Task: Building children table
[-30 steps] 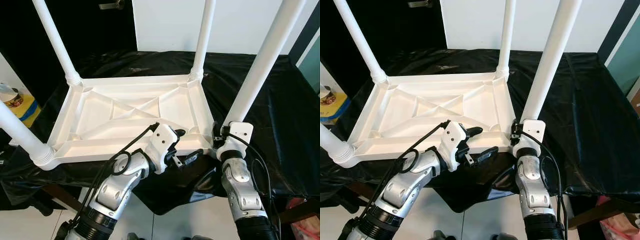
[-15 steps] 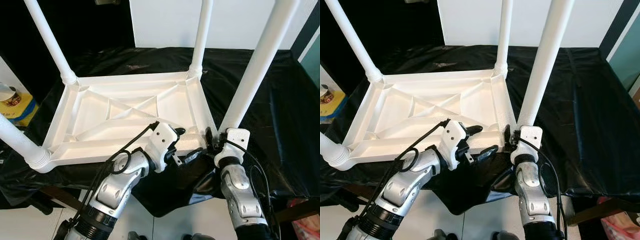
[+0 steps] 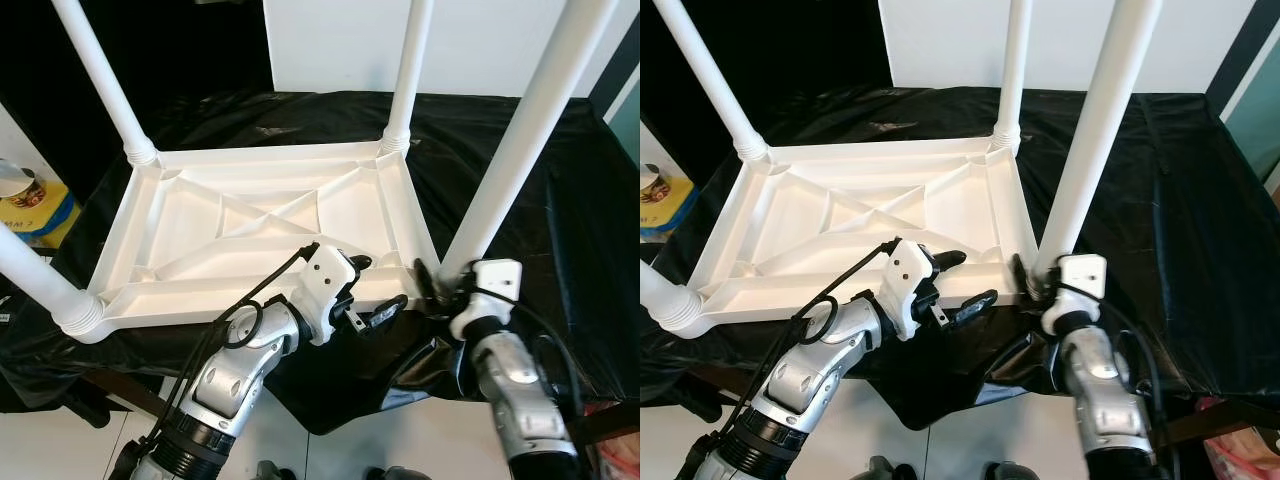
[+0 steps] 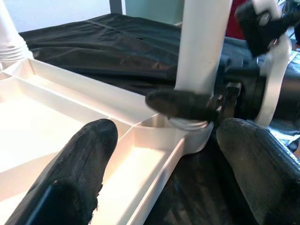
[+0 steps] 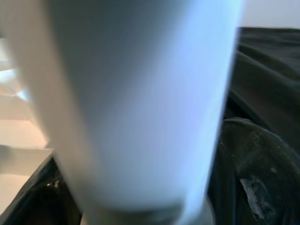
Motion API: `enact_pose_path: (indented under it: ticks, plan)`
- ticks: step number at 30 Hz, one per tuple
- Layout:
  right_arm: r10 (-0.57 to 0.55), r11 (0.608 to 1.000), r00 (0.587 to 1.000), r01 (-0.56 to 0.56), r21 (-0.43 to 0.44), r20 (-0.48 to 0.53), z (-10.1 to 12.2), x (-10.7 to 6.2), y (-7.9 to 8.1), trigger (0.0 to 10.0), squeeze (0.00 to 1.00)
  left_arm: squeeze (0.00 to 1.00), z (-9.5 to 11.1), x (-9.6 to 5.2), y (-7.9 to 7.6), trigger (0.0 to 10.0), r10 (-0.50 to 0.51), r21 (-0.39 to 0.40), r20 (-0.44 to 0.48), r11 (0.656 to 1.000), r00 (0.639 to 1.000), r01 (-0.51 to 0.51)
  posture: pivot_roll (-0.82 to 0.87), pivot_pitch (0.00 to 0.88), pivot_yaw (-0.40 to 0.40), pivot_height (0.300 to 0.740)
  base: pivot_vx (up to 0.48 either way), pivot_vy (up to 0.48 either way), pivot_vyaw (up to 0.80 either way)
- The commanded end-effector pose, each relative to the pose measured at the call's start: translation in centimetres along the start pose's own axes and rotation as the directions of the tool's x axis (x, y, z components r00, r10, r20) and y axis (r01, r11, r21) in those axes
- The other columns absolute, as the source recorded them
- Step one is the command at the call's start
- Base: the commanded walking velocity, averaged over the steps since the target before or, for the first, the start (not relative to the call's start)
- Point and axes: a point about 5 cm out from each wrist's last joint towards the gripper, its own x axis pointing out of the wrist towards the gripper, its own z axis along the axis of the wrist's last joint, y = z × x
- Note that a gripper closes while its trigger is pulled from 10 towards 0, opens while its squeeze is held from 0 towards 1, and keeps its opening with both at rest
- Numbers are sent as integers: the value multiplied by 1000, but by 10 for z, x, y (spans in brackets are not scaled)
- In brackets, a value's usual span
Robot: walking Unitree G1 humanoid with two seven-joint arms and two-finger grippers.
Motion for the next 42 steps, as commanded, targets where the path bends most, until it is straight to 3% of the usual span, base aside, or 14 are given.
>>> enact_pose_path:
  ticks: [1, 5, 6, 9, 14, 15, 17, 18, 32, 33, 34, 35, 36, 42]
  plan:
    - [40, 999, 999, -39, 20, -21, -4, 0, 1, 10000, 0, 0, -4, -1, -1, 10000, -2, -2, -7, 1000, 1000, 2, -96, 106, 5, 740, 0, 0, 0]
    - [119, 993, 993, -119, 17, -12, 1, 2, 2, 10000, 0, 0, -3, -1, -2, 10000, -6, -10, -4, 1000, 1000, 6, -97, 104, 5, 740, 0, 0, 0]
    - [209, 978, 978, -209, -2, -6, 6, 6, 3, 10000, 0, 0, -2, 0, -2, 10000, -6, -14, 1, 1000, 1000, 6, -99, 102, 8, 740, 0, 0, 0]
    - [296, 955, 955, -296, -33, -15, 8, 9, 5, 10000, 0, 0, -2, 1, -3, 10000, -12, -6, 1, 1000, 1000, 12, -101, 100, 9, 740, 0, 0, 0]
    - [312, 949, 950, -313, -47, -24, 8, 12, 2, 10000, 0, 0, -1, 1, -4, 10000, -18, -6, 2, 1000, 1000, 19, -99, 97, 10, 740, 0, 0, 0]
    - [312, 949, 950, -313, -47, -25, 7, 12, 1, 8392, 0, 0, -1, 1, -4, 10000, -19, -6, 2, 1000, 1000, 19, -98, 95, 10, 740, 0, 0, 0]
    - [314, 948, 949, -315, -47, -26, 7, 12, 1, 8392, 0, 0, -2, 1, -4, 10000, -19, -6, 2, 1000, 1000, 19, -98, 95, 10, 740, 0, 0, 0]
    - [306, 950, 951, -308, -48, -40, 3, 10, -1, 0, 0, 0, -2, 1, -4, 10000, -19, -7, 1, 1000, 1000, 19, -95, 93, 9, 740, 0, 0, 0]
    - [213, 975, 974, -217, -41, -83, -10, 4, -8, 0, 0, 0, -2, 1, -6, 10000, -28, -5, -1, 1000, 1000, 28, -102, 84, 10, 740, 0, 0, 0]
    - [190, 980, 978, -194, -37, -87, -11, 5, -9, 3647, 0, 0, -2, 1, -6, 10000, -29, -5, -1, 1000, 1000, 29, -101, 84, 10, 740, 0, 0, 0]
    - [190, 980, 978, -194, -37, -87, -11, 5, -9, 3647, 0, 0, -2, 1, -6, 10000, -29, -5, -1, 1000, 1000, 29, -101, 84, 10, 740, 0, 0, 0]
    - [170, 984, 981, -174, -37, -93, -11, 5, -9, 8039, 0, 0, -2, 0, -6, 10000, -29, -5, -1, 1000, 1000, 29, -100, 85, 9, 740, 0, 0, 0]
    - [137, 989, 985, -142, -44, -102, -12, 5, -9, 10000, 0, 0, -3, 0, -6, 10000, -28, -6, -2, 1000, 1000, 28, -100, 86, 8, 740, 0, 0, 0]
    - [-7, 1000, 990, 4, -26, -139, -17, 7, -7, 10000, 0, 0, -3, -1, -7, 10000, -25, -10, -2, 1000, 1000, 25, -95, 88, 6, 740, 0, 0, 0]
